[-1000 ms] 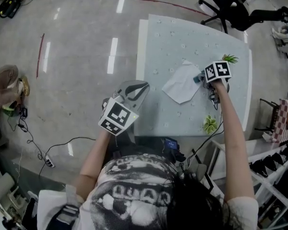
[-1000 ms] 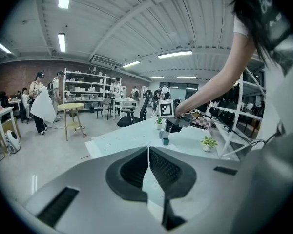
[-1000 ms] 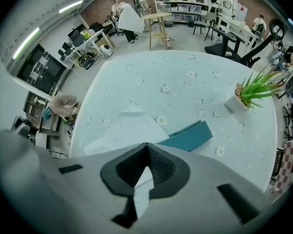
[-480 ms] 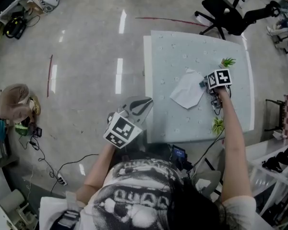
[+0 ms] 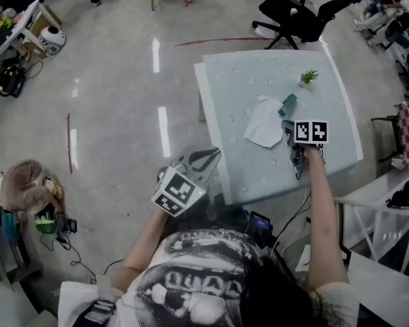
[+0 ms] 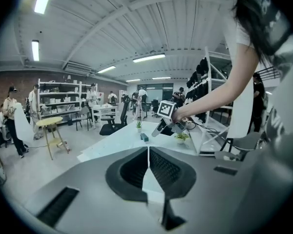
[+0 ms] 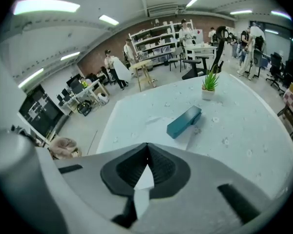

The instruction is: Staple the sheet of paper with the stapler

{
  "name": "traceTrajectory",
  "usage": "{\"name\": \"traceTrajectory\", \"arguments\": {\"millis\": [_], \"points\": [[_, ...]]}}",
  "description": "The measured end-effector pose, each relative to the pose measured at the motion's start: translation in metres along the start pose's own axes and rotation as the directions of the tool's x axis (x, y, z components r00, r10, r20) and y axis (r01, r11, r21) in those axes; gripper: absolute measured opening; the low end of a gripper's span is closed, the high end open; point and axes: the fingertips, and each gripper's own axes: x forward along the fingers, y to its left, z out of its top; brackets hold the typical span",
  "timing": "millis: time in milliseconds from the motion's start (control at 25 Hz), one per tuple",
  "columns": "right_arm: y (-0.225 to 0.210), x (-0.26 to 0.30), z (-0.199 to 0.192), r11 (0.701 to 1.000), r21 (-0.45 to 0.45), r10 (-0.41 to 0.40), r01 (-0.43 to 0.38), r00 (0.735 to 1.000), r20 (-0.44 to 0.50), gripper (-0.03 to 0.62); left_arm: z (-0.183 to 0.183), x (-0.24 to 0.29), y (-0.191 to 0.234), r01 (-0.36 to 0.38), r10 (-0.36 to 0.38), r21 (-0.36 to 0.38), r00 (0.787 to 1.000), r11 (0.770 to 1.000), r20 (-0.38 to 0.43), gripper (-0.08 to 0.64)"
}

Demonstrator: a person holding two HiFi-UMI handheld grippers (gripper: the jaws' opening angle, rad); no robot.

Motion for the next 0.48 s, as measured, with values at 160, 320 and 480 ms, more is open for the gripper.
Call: {"name": "traceTrajectory", "arguments": {"millis": [160,320,480], "points": [[0.028,-0.019,-0.024,0.998,0.059,0.015,-0.021,0.995,0.103,0.003,-0.004,-0.008,-0.01,0.08,-0.08,0.041,0.997,0.996,0.002,0.006],[0.054,-0.038,-0.051,0.993,0.11,0.011,-0.031,0.984,0.178,0.003,-0.008,-0.012,-0.02,0.15,-0.151,0.073,0.989,0.986,0.0,0.007],[0.073,-0.053,-0.075,0.988,0.149,-0.003,-0.033,0.972,0.233,0.003,-0.015,-0.014,-0.027,0.195,-0.195,0.089,0.981,0.977,-0.008,0.006]]}}
